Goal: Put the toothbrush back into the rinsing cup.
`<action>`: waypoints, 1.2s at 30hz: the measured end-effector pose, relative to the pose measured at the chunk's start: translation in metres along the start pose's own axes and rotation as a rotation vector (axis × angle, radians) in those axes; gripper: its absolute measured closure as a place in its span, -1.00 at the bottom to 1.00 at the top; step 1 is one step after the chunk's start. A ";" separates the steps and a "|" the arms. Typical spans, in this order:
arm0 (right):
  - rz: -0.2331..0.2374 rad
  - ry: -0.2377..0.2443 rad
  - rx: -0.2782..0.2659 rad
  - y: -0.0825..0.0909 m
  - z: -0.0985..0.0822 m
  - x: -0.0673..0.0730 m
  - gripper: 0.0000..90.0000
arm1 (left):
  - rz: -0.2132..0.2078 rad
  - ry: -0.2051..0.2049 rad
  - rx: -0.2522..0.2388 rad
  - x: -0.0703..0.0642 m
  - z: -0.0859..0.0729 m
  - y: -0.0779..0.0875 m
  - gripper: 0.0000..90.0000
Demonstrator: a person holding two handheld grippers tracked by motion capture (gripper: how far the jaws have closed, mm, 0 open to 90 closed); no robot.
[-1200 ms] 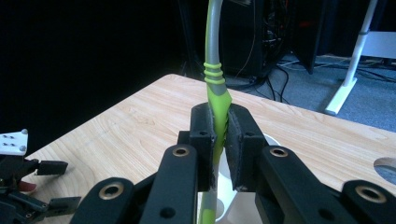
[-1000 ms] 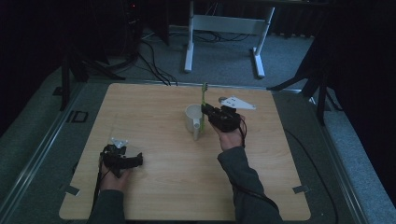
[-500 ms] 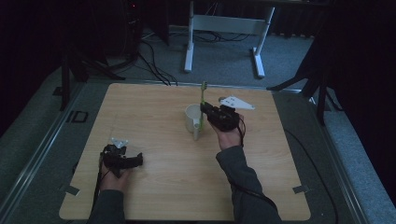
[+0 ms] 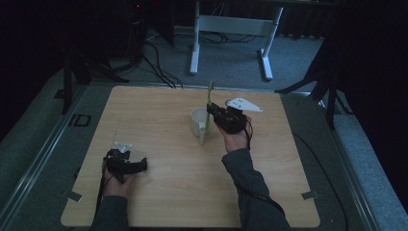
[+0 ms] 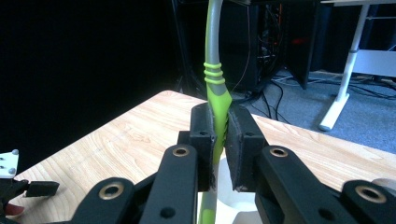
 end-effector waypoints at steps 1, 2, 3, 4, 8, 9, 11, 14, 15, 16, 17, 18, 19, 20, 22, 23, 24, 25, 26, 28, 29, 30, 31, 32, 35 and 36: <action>-0.002 0.003 -0.002 0.000 0.000 0.000 0.81 | 0.000 0.000 0.000 0.000 0.000 0.000 -1.00; -0.003 0.003 -0.003 -0.001 0.001 0.000 0.81 | 0.000 0.000 0.000 0.000 0.000 0.000 -1.00; -0.005 0.006 -0.004 -0.001 0.001 0.000 0.81 | 0.000 0.001 -0.001 0.000 0.000 0.000 -1.00; -0.007 0.009 -0.006 -0.001 0.001 0.000 0.81 | 0.000 0.001 -0.001 0.000 0.000 0.000 -1.00; -0.009 0.010 -0.010 -0.002 0.001 -0.002 0.81 | 0.000 0.000 0.000 0.000 0.000 0.000 -1.00; -0.008 0.008 -0.010 -0.003 0.001 -0.002 0.81 | 0.000 0.000 0.000 0.000 0.000 0.000 -1.00; -0.009 0.009 -0.012 -0.003 0.001 -0.002 0.81 | 0.000 0.000 0.000 0.000 0.000 0.000 -1.00; -0.008 0.010 -0.012 -0.004 0.000 -0.002 0.81 | 0.000 0.000 0.000 0.000 0.000 0.000 -1.00; -0.007 0.009 -0.014 -0.004 0.000 -0.003 0.81 | 0.000 0.001 -0.002 0.000 0.000 0.000 -1.00; -0.006 0.008 -0.016 -0.005 0.000 -0.003 0.81 | 0.000 0.000 0.000 0.000 0.000 0.000 -1.00; -0.006 0.009 -0.018 -0.005 0.000 -0.003 0.81 | 0.000 0.001 -0.001 0.000 0.000 0.000 -1.00; -0.006 0.008 -0.018 -0.006 0.000 -0.003 0.81 | 0.000 0.000 -0.001 0.000 0.000 0.000 -1.00; -0.007 0.007 -0.018 -0.006 0.001 -0.003 0.81 | 0.000 0.000 -0.001 0.000 0.000 0.000 -1.00; -0.007 0.007 -0.020 -0.007 0.001 -0.003 0.81 | 0.000 0.001 -0.002 0.000 0.000 0.000 -1.00; -0.008 0.011 -0.021 -0.007 0.000 -0.003 0.81 | 0.000 -0.001 0.000 0.000 0.000 0.000 -1.00; -0.008 0.015 -0.021 -0.008 0.000 -0.003 0.81 | 0.000 0.000 0.000 0.000 0.000 0.000 -1.00; -0.007 0.016 -0.022 -0.008 0.000 -0.003 0.81 | 0.000 0.001 -0.002 0.000 0.000 0.000 -1.00; -0.007 0.016 -0.021 -0.008 -0.001 -0.003 0.81 | 0.000 0.000 0.000 0.000 0.000 0.000 -1.00; -0.007 0.017 -0.021 -0.008 -0.001 -0.003 0.81 | 0.000 0.000 0.000 0.000 0.000 0.000 -1.00; -0.009 0.020 -0.020 -0.009 -0.002 -0.003 0.81 | 0.000 -0.001 0.000 0.000 0.000 0.000 -1.00; -0.008 0.021 -0.020 -0.010 -0.002 -0.003 0.81 | 0.000 0.000 0.000 0.000 0.000 0.000 -1.00; -0.006 0.021 -0.020 -0.010 -0.002 -0.003 0.81 | 0.000 0.000 0.000 0.000 0.000 0.000 -1.00; -0.006 0.022 -0.021 -0.010 -0.002 -0.003 0.81 | 0.000 -0.001 0.000 0.000 0.000 0.000 -1.00; -0.005 0.022 -0.021 -0.011 -0.002 -0.003 0.81 | 0.000 -0.001 0.000 0.000 0.000 0.000 -1.00; -0.005 0.024 -0.020 -0.012 -0.004 -0.002 0.81 | 0.000 -0.001 0.000 0.000 0.000 0.000 -1.00; -0.006 0.024 -0.019 -0.013 -0.005 -0.002 0.81 | 0.000 -0.001 0.000 0.000 0.000 0.000 -1.00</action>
Point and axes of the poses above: each handheld gripper's, and its own axes: y roughly backward along the jaws, z roughly out of its top, x roughly to its left, the point moved 7 cm from there along -y, roughly forward along the jaws
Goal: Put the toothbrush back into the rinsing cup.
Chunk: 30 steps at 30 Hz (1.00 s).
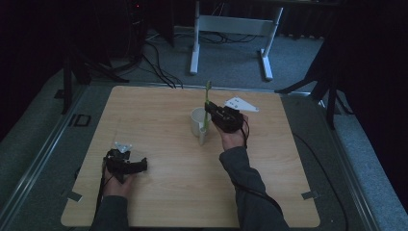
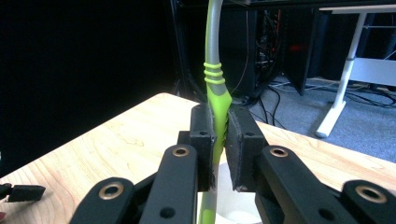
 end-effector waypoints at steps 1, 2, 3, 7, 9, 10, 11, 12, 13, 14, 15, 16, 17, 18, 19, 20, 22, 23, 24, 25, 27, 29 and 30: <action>-0.001 0.000 0.001 0.000 -0.001 0.000 0.81 | 0.000 0.000 0.000 0.000 0.000 0.000 -1.00; -0.002 0.001 0.001 -0.001 -0.001 0.000 0.81 | 0.000 0.000 0.000 0.000 0.000 0.000 -1.00; -0.003 0.001 0.001 -0.001 -0.001 0.000 0.81 | 0.000 0.000 0.000 0.000 0.000 0.000 -1.00; -0.003 0.003 0.004 -0.003 -0.002 0.000 0.81 | 0.000 0.001 -0.001 0.000 0.000 0.000 -1.00; -0.003 0.003 0.004 -0.003 -0.002 -0.001 0.81 | 0.000 0.000 0.000 0.000 0.000 0.000 -1.00; -0.002 0.001 0.003 -0.004 -0.002 0.000 0.81 | 0.000 0.000 0.000 0.000 0.000 0.000 -1.00; -0.002 0.003 0.004 -0.004 -0.003 0.000 0.81 | 0.000 0.000 0.001 0.000 0.000 0.000 -1.00; -0.002 0.004 0.006 -0.004 -0.003 0.000 0.81 | -0.001 0.000 0.001 0.000 0.000 0.000 -1.00; -0.002 0.006 0.006 -0.005 -0.003 0.000 0.81 | -0.001 0.000 0.001 0.000 0.000 0.000 -1.00; -0.002 0.010 0.008 -0.005 -0.003 0.000 0.81 | -0.001 0.000 0.001 0.000 0.000 0.000 -1.00; -0.002 0.010 0.009 -0.005 -0.003 0.000 0.81 | -0.001 0.000 0.001 0.000 0.000 0.000 -1.00; -0.002 0.009 0.009 -0.006 -0.003 0.000 0.81 | -0.001 0.000 0.001 0.000 0.000 0.000 -1.00; -0.002 0.009 0.010 -0.006 -0.004 0.000 0.81 | 0.000 0.000 0.000 0.000 0.000 0.000 -1.00; -0.003 0.010 0.011 -0.006 -0.004 0.000 0.81 | 0.000 0.000 0.000 0.000 0.000 0.000 -1.00; -0.003 0.010 0.011 -0.006 -0.004 0.000 0.81 | 0.000 0.000 0.001 0.000 0.000 0.000 -1.00; -0.002 0.011 0.012 -0.006 -0.005 0.000 0.81 | 0.000 0.000 0.000 0.000 0.000 0.000 -1.00; -0.001 0.010 0.013 -0.007 -0.005 0.001 0.81 | 0.000 0.000 0.001 0.000 0.000 0.000 -1.00; -0.001 0.009 0.014 -0.007 -0.006 0.001 0.81 | -0.001 0.001 0.000 0.000 0.000 0.000 -1.00; -0.001 0.010 0.016 -0.008 -0.006 0.001 0.81 | -0.001 0.000 0.000 0.000 0.000 0.000 -1.00; -0.001 0.011 0.017 -0.008 -0.007 0.001 0.81 | -0.001 0.000 0.000 0.000 0.000 0.000 -1.00; 0.001 0.009 0.019 -0.009 -0.007 0.002 0.81 | -0.001 -0.002 0.001 0.000 0.000 0.000 -1.00; 0.002 0.010 0.020 -0.009 -0.008 0.002 0.81 | -0.001 0.000 0.000 0.000 0.000 0.000 -1.00; 0.001 0.012 0.021 -0.010 -0.008 0.002 0.81 | -0.001 0.000 -0.001 0.000 0.000 0.000 -1.00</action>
Point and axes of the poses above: each handheld gripper's, and its own axes: y roughly backward along the jaws, z roughly out of its top, x roughly to its left, the point moved 7 cm from there along -y, roughly forward along the jaws
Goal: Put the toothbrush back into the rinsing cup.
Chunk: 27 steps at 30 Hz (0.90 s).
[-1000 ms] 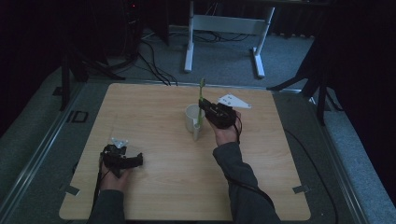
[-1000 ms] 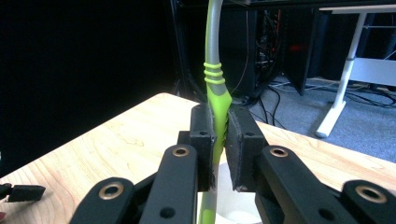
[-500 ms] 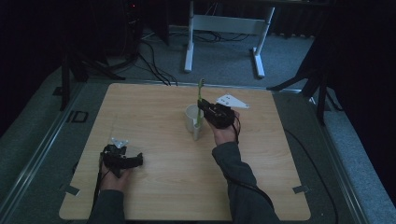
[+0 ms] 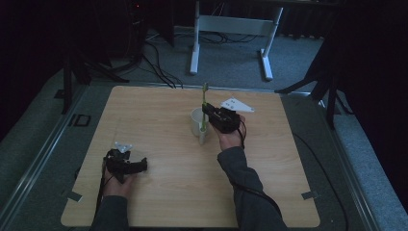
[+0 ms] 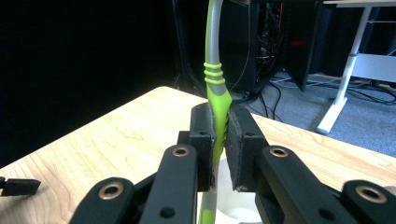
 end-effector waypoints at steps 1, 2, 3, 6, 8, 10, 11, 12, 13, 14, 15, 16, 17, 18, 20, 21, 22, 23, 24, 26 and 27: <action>0.000 0.002 0.001 0.000 0.000 0.000 0.81 | 0.000 0.000 0.000 0.000 0.000 0.000 -1.00; 0.000 0.000 0.004 0.000 -0.001 0.000 0.81 | 0.000 0.000 0.000 0.000 0.000 0.000 -1.00; 0.000 0.000 0.004 -0.001 -0.001 0.000 0.81 | 0.000 0.000 0.000 0.000 0.000 0.000 -1.00; -0.001 0.000 0.007 -0.001 -0.002 -0.001 0.81 | 0.000 -0.001 0.001 0.000 0.000 0.000 -1.00; -0.001 -0.001 0.009 -0.001 -0.003 -0.001 0.81 | 0.000 -0.002 0.001 0.000 0.000 0.000 -1.00; 0.000 0.001 0.011 -0.001 -0.003 -0.001 0.81 | 0.000 -0.001 0.001 0.000 0.000 0.000 -1.00; 0.001 0.005 0.012 -0.001 -0.004 0.000 0.81 | 0.000 -0.001 0.001 0.000 0.000 0.000 -1.00; 0.002 0.010 0.022 -0.002 -0.005 0.001 0.81 | 0.000 -0.001 0.000 0.000 0.000 0.000 -1.00; 0.004 0.013 0.024 -0.002 -0.006 0.001 0.81 | 0.000 -0.001 0.001 0.000 0.000 0.000 -1.00; 0.004 0.013 0.025 -0.003 -0.006 0.001 0.81 | 0.000 -0.001 0.001 0.000 0.000 0.000 -1.00; 0.004 0.015 0.028 -0.003 -0.006 0.001 0.81 | 0.000 -0.001 0.001 0.000 0.000 0.000 -1.00; 0.004 0.015 0.028 -0.003 -0.006 0.001 0.81 | 0.000 -0.001 0.001 0.000 0.000 0.000 -1.00; 0.004 0.013 0.030 -0.003 -0.007 0.001 0.81 | 0.000 -0.002 0.001 0.000 0.000 0.000 -1.00; 0.005 0.015 0.032 -0.003 -0.007 0.001 0.81 | 0.000 -0.001 0.001 0.000 0.000 0.000 -1.00; 0.003 0.015 0.030 -0.003 -0.008 0.000 0.81 | 0.000 -0.002 0.001 0.000 0.000 0.000 -1.00; 0.001 0.011 0.029 -0.002 -0.008 0.000 0.81 | 0.000 -0.002 0.001 0.000 0.000 0.000 -1.00; 0.000 0.009 0.030 -0.002 -0.009 -0.001 0.81 | 0.001 -0.003 0.001 0.000 0.000 0.000 -1.00; 0.000 0.008 0.030 -0.002 -0.009 -0.001 0.81 | 0.001 -0.003 0.001 0.000 0.000 0.000 -1.00; -0.001 0.010 0.031 -0.002 -0.010 -0.001 0.81 | 0.001 -0.003 0.001 0.000 0.000 0.000 -1.00; -0.001 0.009 0.032 -0.002 -0.010 -0.002 0.81 | 0.001 -0.003 0.002 0.000 0.000 0.000 -1.00; 0.000 0.009 0.033 -0.002 -0.011 -0.002 0.81 | 0.000 -0.002 0.002 0.000 0.000 0.000 -1.00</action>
Point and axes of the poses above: each handheld gripper's, and its own axes: y roughly backward along the jaws, z roughly out of its top, x roughly to its left, the point moved 7 cm from there along -y, roughly forward along the jaws
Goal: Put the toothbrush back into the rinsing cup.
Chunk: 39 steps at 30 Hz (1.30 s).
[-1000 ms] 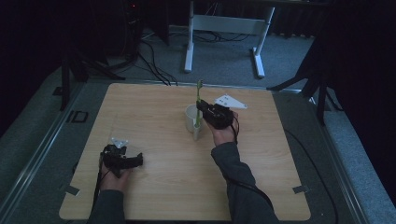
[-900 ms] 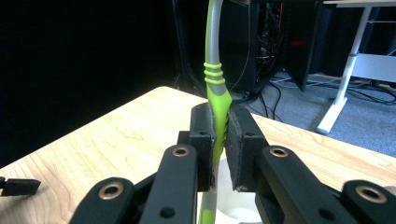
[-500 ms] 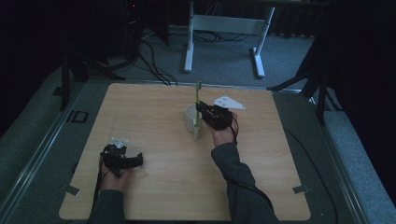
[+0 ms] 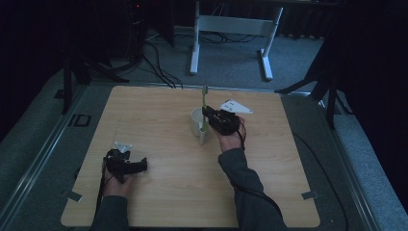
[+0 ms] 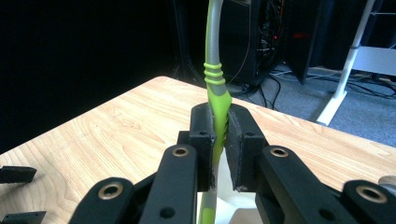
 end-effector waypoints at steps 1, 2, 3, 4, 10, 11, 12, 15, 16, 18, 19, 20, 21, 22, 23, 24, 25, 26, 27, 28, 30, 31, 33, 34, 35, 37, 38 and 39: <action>0.000 0.000 0.000 0.000 0.000 0.000 0.81 | 0.000 0.000 0.000 0.000 0.000 0.000 -1.00; -0.001 0.000 0.001 0.000 0.000 0.000 0.81 | 0.000 0.001 0.000 0.000 0.000 0.000 -1.00; -0.002 -0.001 0.002 0.000 -0.001 0.000 0.81 | -0.001 0.002 0.000 0.000 0.000 0.000 -1.00; -0.002 -0.002 0.002 0.000 -0.002 0.000 0.81 | -0.001 0.001 -0.001 0.000 0.000 0.000 -1.00; 0.001 -0.007 0.007 -0.001 -0.006 0.001 0.80 | -0.001 0.002 0.000 0.000 0.000 0.000 -1.00; 0.002 -0.006 0.008 -0.001 -0.007 0.001 0.80 | -0.001 0.002 -0.001 0.000 0.000 0.000 -1.00; 0.002 -0.005 0.011 -0.001 -0.007 0.001 0.80 | -0.001 0.003 -0.001 0.000 0.000 0.000 -1.00; 0.004 -0.011 0.015 0.000 -0.010 0.000 0.80 | -0.001 0.003 -0.002 0.000 0.000 0.000 -1.00; 0.004 -0.010 0.016 0.000 -0.011 0.000 0.80 | -0.001 0.003 -0.002 0.000 0.000 0.000 -1.00; 0.004 -0.014 0.019 0.000 -0.013 -0.001 0.80 | -0.001 0.002 0.000 0.000 0.000 0.000 -1.00; 0.003 -0.014 0.023 0.000 -0.014 0.000 0.80 | -0.001 0.003 -0.001 0.000 0.000 0.000 -1.00; 0.003 -0.012 0.023 0.000 -0.016 0.000 0.80 | -0.001 0.002 0.001 0.000 0.000 0.000 -1.00; 0.004 -0.017 0.025 0.000 -0.017 0.000 0.79 | -0.001 0.003 -0.001 0.000 0.000 0.000 -1.00; 0.005 -0.016 0.026 0.001 -0.018 0.000 0.79 | -0.002 0.002 0.000 -0.001 0.000 0.000 -1.00; 0.005 -0.015 0.028 0.001 -0.018 0.001 0.79 | -0.002 0.001 0.000 -0.001 0.000 0.000 -1.00; 0.006 -0.016 0.029 0.001 -0.019 0.001 0.79 | -0.002 0.002 0.000 -0.001 0.000 0.000 -1.00; 0.006 -0.016 0.029 0.001 -0.019 0.001 0.79 | -0.002 0.001 0.000 -0.001 0.000 0.000 -1.00; 0.007 -0.016 0.030 0.001 -0.019 0.001 0.79 | -0.002 0.000 0.000 0.000 0.000 0.000 -1.00; 0.006 -0.014 0.031 0.002 -0.020 0.001 0.79 | -0.002 0.001 -0.001 -0.001 0.000 0.000 -1.00; 0.005 -0.012 0.033 0.002 -0.021 0.000 0.79 | -0.001 0.000 -0.001 0.000 0.000 0.000 -1.00; 0.006 -0.012 0.038 0.003 -0.022 0.000 0.79 | -0.001 0.000 -0.001 0.000 0.000 0.000 -1.00; 0.007 -0.012 0.040 0.003 -0.023 0.000 0.79 | -0.001 0.000 -0.001 0.000 0.000 0.000 -1.00; 0.013 -0.009 0.050 0.003 -0.026 0.001 0.78 | -0.001 0.000 -0.001 0.000 0.000 0.000 -1.00; 0.016 -0.001 0.054 0.003 -0.027 0.002 0.74 | -0.001 -0.001 0.000 0.000 0.000 0.000 -1.00; 0.008 0.011 0.060 0.003 -0.028 0.002 0.61 | -0.001 -0.001 0.000 0.000 0.000 0.000 -1.00; 0.006 0.027 0.077 0.002 -0.030 0.004 0.25 | -0.002 -0.002 0.000 0.000 0.000 0.000 -1.00; -0.003 0.040 0.091 0.001 -0.032 0.005 0.13 | -0.002 -0.004 0.002 0.000 0.000 0.000 -1.00; -0.006 0.055 0.104 0.000 -0.034 0.006 0.03 | -0.002 -0.003 0.001 0.000 0.000 0.000 -1.00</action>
Point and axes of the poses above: each handheld gripper's, and its own axes: y roughly backward along the jaws, z roughly out of its top, x roughly to its left, the point moved 7 cm from there along -y, roughly forward along the jaws
